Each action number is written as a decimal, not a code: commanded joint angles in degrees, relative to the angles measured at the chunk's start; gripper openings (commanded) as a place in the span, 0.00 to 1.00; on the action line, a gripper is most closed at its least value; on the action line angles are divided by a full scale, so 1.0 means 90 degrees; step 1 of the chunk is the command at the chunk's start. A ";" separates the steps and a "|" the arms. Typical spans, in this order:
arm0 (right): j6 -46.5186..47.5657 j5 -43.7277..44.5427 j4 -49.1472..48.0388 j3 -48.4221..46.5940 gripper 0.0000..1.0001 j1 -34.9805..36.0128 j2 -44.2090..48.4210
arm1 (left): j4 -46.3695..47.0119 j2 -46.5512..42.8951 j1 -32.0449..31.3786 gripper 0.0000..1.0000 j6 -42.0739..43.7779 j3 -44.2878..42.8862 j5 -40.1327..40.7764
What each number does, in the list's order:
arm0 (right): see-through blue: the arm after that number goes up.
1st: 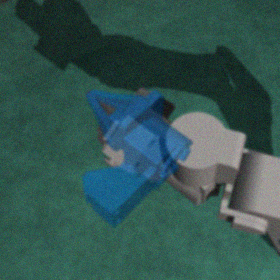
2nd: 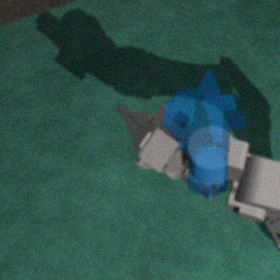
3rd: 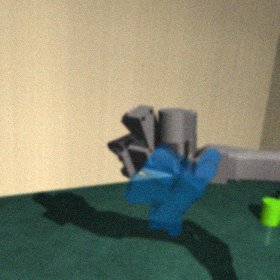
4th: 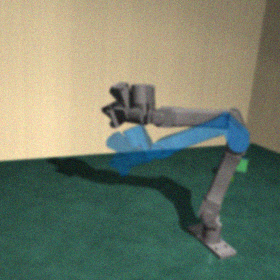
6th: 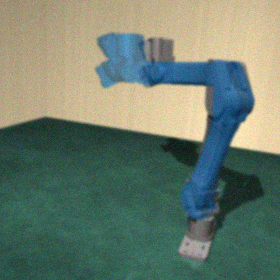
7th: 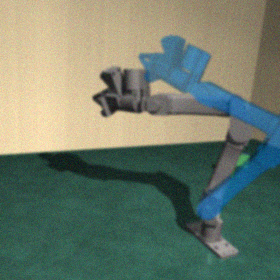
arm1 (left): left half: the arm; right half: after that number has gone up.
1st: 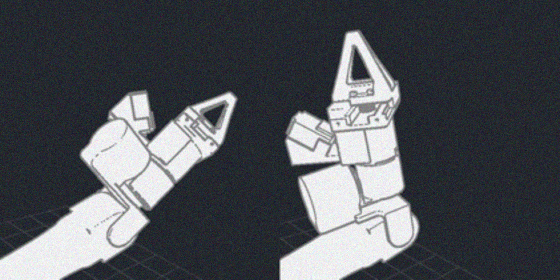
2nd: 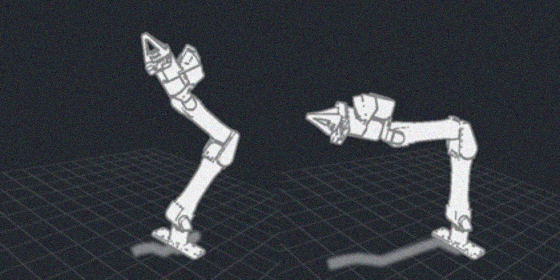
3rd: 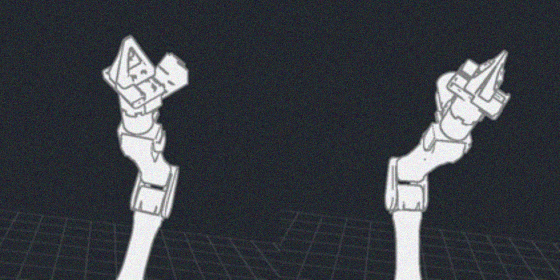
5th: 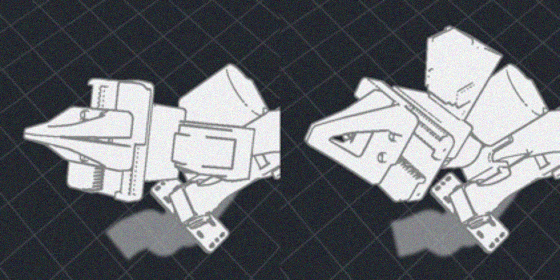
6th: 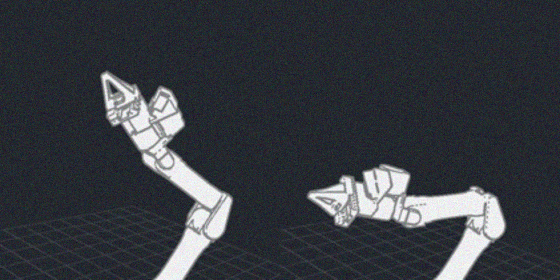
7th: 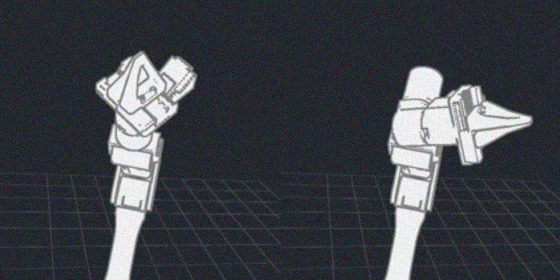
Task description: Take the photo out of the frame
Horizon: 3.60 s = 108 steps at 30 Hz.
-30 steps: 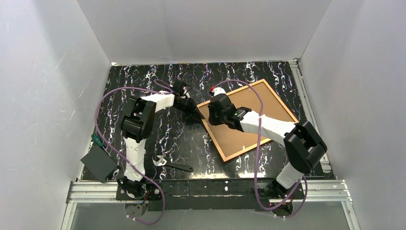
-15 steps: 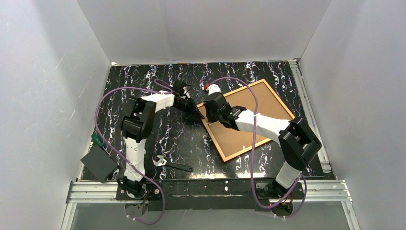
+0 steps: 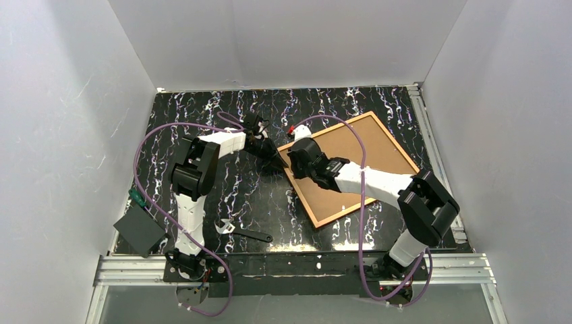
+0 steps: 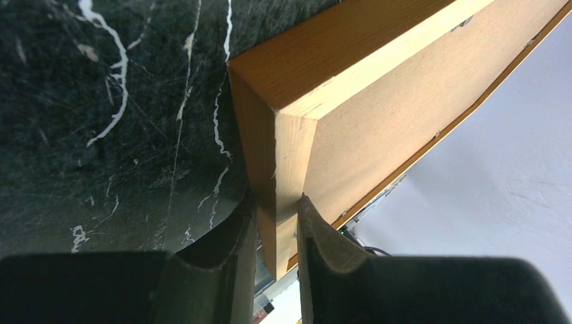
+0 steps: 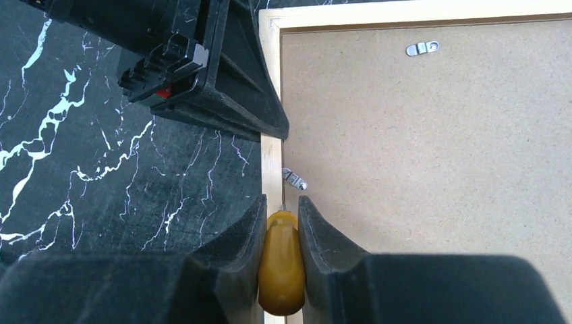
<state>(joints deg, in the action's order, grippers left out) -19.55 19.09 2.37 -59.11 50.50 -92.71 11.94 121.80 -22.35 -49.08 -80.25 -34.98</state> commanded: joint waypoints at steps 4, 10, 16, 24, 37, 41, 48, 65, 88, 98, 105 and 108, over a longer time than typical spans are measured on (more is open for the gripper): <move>-0.0016 0.0239 -0.0696 -0.0003 0.01 0.0092 -0.0115 | -0.0773 0.0341 -0.0018 0.00 0.0099 0.0292 -0.0034; 0.0488 0.0835 -0.1372 -0.0188 0.01 0.0092 -0.0546 | -0.0651 0.0309 -0.0017 0.00 0.0017 0.0476 -0.0073; 0.1006 0.1241 -0.1812 -0.0626 0.01 0.0092 -0.0987 | -0.0466 0.0256 0.0147 0.00 -0.0245 0.0669 -0.0105; 0.2056 0.1034 -0.3091 -0.0227 0.01 0.0092 -0.1057 | -0.0461 0.0392 0.0404 0.00 -0.0387 0.0504 -0.0571; 0.2335 0.0695 -0.4710 0.0025 0.01 -0.0009 -0.1183 | -0.0219 0.0575 0.1049 0.00 -0.0553 0.0219 -0.2369; 0.2021 0.0717 -0.4075 0.0149 0.01 -0.0045 -0.0486 | -0.1397 0.0448 0.1028 0.00 0.0387 -0.0124 -0.1962; 0.0749 0.0392 -0.2398 0.0443 0.01 -0.0202 0.1032 | -0.1105 -0.0585 0.1024 0.38 0.0615 0.0264 -0.1241; 0.0700 -0.0315 -0.2279 0.0249 0.01 -0.0369 0.0308 | 0.1809 -0.2009 0.0659 0.73 -0.1951 0.2305 -0.0951; -0.2080 -0.4943 0.0933 0.1279 0.01 -0.2171 0.3085 | 0.4043 -0.4018 -0.1324 0.78 0.0913 0.4005 -0.1216; -0.3650 -0.5455 -0.0709 0.2938 0.01 -0.2174 0.4219 | 0.3986 -0.3927 -0.2471 0.77 0.0989 0.3655 -0.1489; -0.4629 -0.5091 -0.1540 0.3466 0.01 -0.2169 0.4441 | 0.3591 -0.4055 -0.2954 0.64 0.1320 0.3757 -0.1323; -0.4780 -0.5082 -0.1714 0.3484 0.01 -0.2164 0.4423 | 0.3294 -0.4099 -0.2995 0.45 0.1416 0.3701 -0.1279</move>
<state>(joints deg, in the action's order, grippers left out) -57.69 -27.07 -5.41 -27.94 30.87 -53.71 45.71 86.85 -48.84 -39.40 -45.36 -45.12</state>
